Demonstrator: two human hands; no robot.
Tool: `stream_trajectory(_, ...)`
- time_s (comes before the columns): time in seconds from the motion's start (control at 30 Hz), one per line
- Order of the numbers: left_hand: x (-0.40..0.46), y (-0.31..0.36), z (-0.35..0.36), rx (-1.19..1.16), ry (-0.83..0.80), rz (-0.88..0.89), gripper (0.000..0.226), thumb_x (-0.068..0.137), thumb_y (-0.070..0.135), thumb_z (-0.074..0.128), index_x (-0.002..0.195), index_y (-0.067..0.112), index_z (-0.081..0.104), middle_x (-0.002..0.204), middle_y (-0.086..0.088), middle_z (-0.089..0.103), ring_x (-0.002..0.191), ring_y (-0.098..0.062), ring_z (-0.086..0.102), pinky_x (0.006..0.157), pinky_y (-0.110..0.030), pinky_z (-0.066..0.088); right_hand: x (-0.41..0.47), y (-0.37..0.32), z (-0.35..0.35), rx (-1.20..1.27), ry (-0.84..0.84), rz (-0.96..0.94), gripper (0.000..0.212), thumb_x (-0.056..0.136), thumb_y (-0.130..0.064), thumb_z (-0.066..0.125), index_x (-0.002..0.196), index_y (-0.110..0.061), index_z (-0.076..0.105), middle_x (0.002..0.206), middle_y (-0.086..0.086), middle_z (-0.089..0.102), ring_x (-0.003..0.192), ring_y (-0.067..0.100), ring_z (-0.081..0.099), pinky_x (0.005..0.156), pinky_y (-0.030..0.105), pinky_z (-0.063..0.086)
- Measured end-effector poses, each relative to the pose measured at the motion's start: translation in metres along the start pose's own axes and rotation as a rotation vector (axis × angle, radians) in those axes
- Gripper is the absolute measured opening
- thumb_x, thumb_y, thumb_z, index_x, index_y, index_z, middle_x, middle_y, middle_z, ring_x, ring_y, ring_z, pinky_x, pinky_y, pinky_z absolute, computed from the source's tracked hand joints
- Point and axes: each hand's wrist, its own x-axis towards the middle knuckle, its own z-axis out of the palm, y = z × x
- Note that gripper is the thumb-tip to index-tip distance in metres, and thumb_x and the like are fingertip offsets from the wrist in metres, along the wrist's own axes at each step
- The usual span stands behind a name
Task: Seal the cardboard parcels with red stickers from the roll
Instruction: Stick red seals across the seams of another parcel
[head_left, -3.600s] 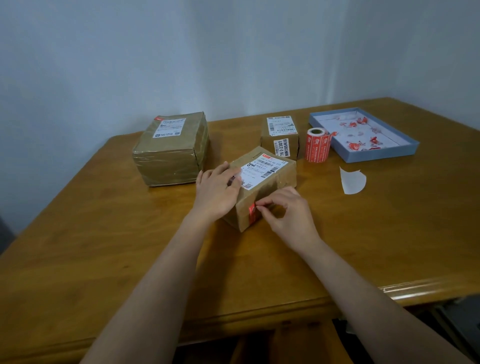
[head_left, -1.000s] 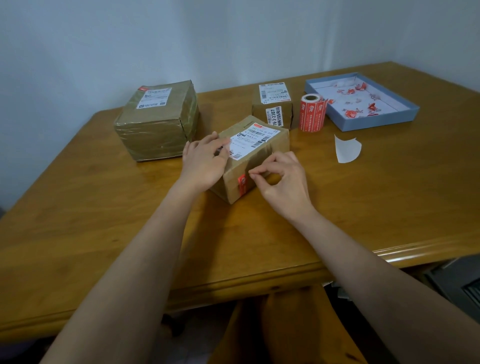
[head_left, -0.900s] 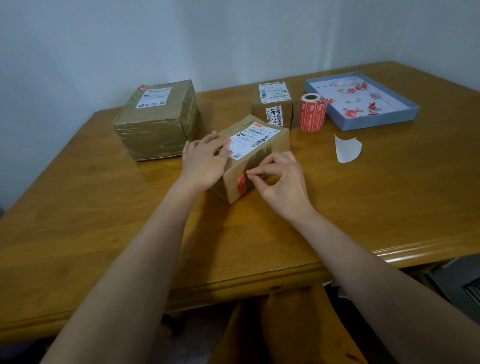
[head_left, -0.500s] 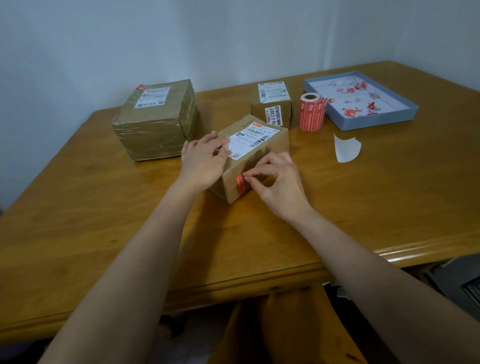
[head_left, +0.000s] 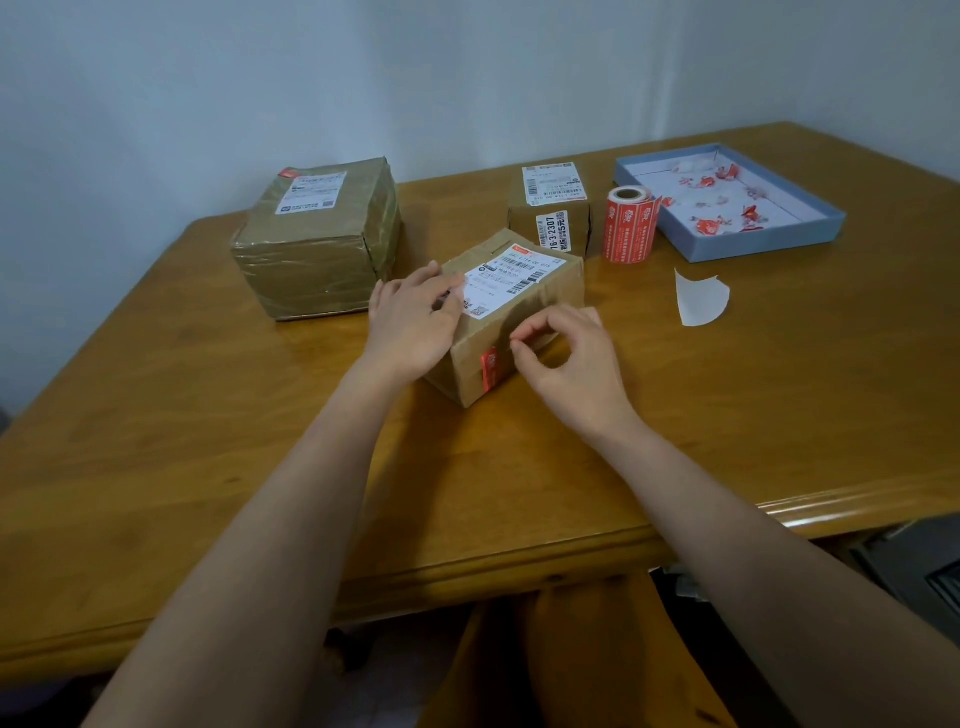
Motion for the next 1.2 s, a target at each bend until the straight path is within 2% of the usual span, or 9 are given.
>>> stream_trajectory(0.1, -0.001, 0.000, 0.000, -0.001, 0.000, 0.003, 0.040, 0.104, 0.037, 0.031, 0.141, 0.035, 0.047, 0.158, 0.003, 0.028, 0.145, -0.026, 0.022, 0.119, -0.047, 0.006, 0.006, 0.001, -0.001, -0.115, -0.079, -0.095, 0.009, 0.081, -0.028, 0.074, 0.089, -0.027, 0.070, 0.093, -0.017, 0.062, 0.106, 0.011, 0.046, 0.096, 0.040, 0.038)
stream_trajectory(0.23, -0.001, 0.001, -0.001, -0.007, -0.005, -0.004, 0.040, 0.104, 0.036, 0.032, 0.141, 0.035, 0.046, 0.158, 0.004, 0.028, 0.145, -0.026, 0.021, 0.120, -0.047, 0.003, 0.015, 0.004, -0.005, -0.251, -0.095, -0.253, 0.014, 0.079, -0.034, 0.075, 0.089, -0.026, 0.071, 0.093, -0.014, 0.065, 0.105, 0.011, 0.046, 0.097, 0.038, 0.031)
stream_trajectory(0.37, -0.002, 0.001, -0.001, -0.005, 0.003, 0.001, 0.040, 0.104, 0.036, 0.032, 0.142, 0.034, 0.046, 0.158, 0.004, 0.028, 0.145, -0.027, 0.021, 0.120, -0.046, 0.004, 0.011, 0.008, 0.000, -0.179, -0.078, -0.217, 0.014, 0.079, -0.034, 0.076, 0.090, -0.025, 0.073, 0.092, -0.014, 0.064, 0.103, 0.007, 0.043, 0.094, 0.040, 0.035)
stream_trajectory(0.6, -0.003, 0.001, -0.001, 0.002, 0.004, 0.004, 0.041, 0.104, 0.037, 0.031, 0.143, 0.034, 0.044, 0.159, 0.003, 0.027, 0.145, -0.026, 0.020, 0.120, -0.045, 0.003, 0.013, 0.007, 0.001, -0.118, -0.072, -0.206, 0.014, 0.078, -0.032, 0.077, 0.089, -0.026, 0.074, 0.090, -0.015, 0.061, 0.101, 0.008, 0.041, 0.094, 0.036, 0.032)
stream_trajectory(0.77, -0.003, 0.001, -0.001, -0.015, 0.013, 0.004, 0.040, 0.104, 0.036, 0.033, 0.141, 0.034, 0.046, 0.158, 0.003, 0.028, 0.145, -0.027, 0.021, 0.120, -0.043, 0.001, 0.011, 0.007, 0.003, -0.189, -0.081, -0.264, 0.011, 0.081, -0.030, 0.074, 0.090, -0.023, 0.072, 0.088, -0.011, 0.059, 0.098, 0.008, 0.040, 0.091, 0.038, 0.035)
stream_trajectory(0.97, -0.003, 0.001, -0.001, -0.017, 0.007, -0.003, 0.041, 0.104, 0.036, 0.033, 0.142, 0.034, 0.046, 0.159, 0.004, 0.027, 0.145, -0.026, 0.020, 0.119, -0.042, 0.000, 0.009, 0.005, 0.005, -0.378, -0.107, -0.346, 0.009, 0.090, -0.026, 0.064, 0.094, -0.019, 0.066, 0.095, -0.005, 0.056, 0.099, 0.015, 0.043, 0.091, 0.030, 0.030)
stream_trajectory(1.2, -0.003, 0.001, 0.000, -0.013, 0.010, 0.004, 0.041, 0.103, 0.036, 0.033, 0.142, 0.034, 0.046, 0.158, 0.004, 0.028, 0.145, -0.026, 0.022, 0.119, -0.042, 0.001, 0.008, 0.004, 0.006, -0.461, -0.133, -0.366, 0.011, 0.093, -0.026, 0.058, 0.095, -0.018, 0.063, 0.098, -0.002, 0.055, 0.099, 0.016, 0.042, 0.092, 0.032, 0.030)
